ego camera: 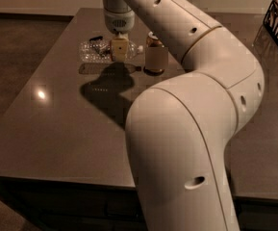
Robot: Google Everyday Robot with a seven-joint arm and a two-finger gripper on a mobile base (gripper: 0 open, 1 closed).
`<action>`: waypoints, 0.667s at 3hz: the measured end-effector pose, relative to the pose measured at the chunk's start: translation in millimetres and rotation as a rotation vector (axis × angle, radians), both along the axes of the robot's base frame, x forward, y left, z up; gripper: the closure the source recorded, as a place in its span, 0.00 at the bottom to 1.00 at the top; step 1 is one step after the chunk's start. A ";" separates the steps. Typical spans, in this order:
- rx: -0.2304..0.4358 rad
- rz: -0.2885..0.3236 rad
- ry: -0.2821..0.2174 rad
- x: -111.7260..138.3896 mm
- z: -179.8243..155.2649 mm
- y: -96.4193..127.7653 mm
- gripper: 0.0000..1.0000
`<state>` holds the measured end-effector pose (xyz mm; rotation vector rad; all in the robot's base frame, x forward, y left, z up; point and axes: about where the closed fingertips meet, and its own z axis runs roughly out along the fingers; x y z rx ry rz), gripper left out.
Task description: Move water bottle near rxbar chocolate
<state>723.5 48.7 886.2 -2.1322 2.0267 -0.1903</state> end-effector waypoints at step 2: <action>-0.009 0.021 0.027 1.1 -15.5 9.2 0.36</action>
Offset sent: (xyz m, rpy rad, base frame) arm -0.0135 0.0053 -0.0182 -0.0438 0.0955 0.0280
